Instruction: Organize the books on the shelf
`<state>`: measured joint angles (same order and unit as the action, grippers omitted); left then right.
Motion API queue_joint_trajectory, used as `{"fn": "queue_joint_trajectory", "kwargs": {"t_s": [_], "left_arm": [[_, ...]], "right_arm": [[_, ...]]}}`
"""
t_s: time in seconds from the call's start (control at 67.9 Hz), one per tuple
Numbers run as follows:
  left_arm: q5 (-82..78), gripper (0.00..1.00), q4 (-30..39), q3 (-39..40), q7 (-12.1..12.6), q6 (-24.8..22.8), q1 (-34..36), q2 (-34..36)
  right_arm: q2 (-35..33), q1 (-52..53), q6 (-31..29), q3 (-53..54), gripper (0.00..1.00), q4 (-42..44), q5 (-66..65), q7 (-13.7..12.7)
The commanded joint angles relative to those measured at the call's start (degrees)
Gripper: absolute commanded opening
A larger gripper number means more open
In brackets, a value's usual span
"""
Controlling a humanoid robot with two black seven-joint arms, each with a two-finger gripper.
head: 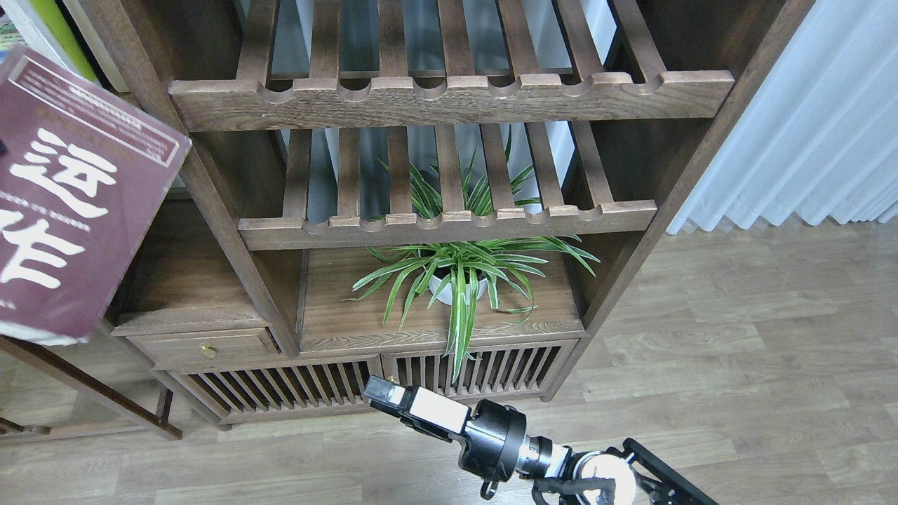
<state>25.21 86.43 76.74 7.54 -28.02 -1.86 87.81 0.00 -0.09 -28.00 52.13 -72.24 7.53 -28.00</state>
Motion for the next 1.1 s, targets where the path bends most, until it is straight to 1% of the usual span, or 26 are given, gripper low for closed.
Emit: {"fn": "queue_joint_trajectory", "kwargs": {"t_s": [0.0,0.059,0.265,0.398,0.501,0.663,0.722,0.737,0.751,0.796,0.84,0.958,1.09], "left_arm": [[0.1,0.01,-3.11,1.39,0.02,0.02,0.1,1.67],[1.15,0.01,-6.27,2.18,0.1,0.02,0.27,2.81],[3.27,0.01,-11.64,2.8,0.19,0.02,2.12,4.48],[3.53,0.01,-14.01,2.09,0.37,0.02,7.74,5.09],[3.44,0.01,-14.71,-0.19,0.45,0.02,11.87,5.18],[3.09,0.01,-16.47,-8.1,0.54,0.02,22.68,4.83],[2.83,0.01,-17.7,-12.13,0.63,0.02,28.04,4.39],[2.74,0.01,-18.74,-16.84,0.8,0.02,33.53,3.87],[2.74,0.01,-19.02,-18.54,0.81,0.02,35.33,3.69],[2.74,0.01,-19.37,-21.28,0.89,0.02,38.06,3.16],[2.56,0.01,-19.72,-25.23,0.98,0.02,42.62,2.11],[1.16,0.01,-20.34,-31.74,1.07,0.02,51.32,-1.49],[-1.21,0.01,-20.42,-35.08,1.6,0.02,57.49,-5.27]], "right_arm": [[0.0,0.0,0.0,0.43,0.99,0.17,-0.23,0.0],[0.0,-0.08,0.0,0.95,0.99,0.43,-0.23,0.0],[0.0,0.0,0.0,1.22,0.99,0.79,-0.23,0.0],[0.0,0.27,0.0,1.22,0.99,1.66,-0.23,0.0],[0.0,0.36,0.0,1.13,0.99,2.1,-0.23,0.0],[0.0,0.44,0.0,1.13,0.99,2.19,-0.32,0.0],[0.0,0.44,0.0,1.13,0.99,2.37,-0.32,0.0],[0.0,0.44,0.0,1.13,0.99,2.46,-0.58,0.0],[0.0,0.44,0.0,1.13,0.99,2.46,-0.67,0.0],[0.0,0.44,0.0,1.13,0.99,2.46,-0.85,0.0],[0.0,0.44,0.0,1.13,0.99,2.46,-1.11,0.0],[0.0,0.44,0.0,1.13,0.99,2.46,-1.2,0.0],[0.0,0.27,0.0,1.22,0.99,2.46,-1.55,0.0]]}}
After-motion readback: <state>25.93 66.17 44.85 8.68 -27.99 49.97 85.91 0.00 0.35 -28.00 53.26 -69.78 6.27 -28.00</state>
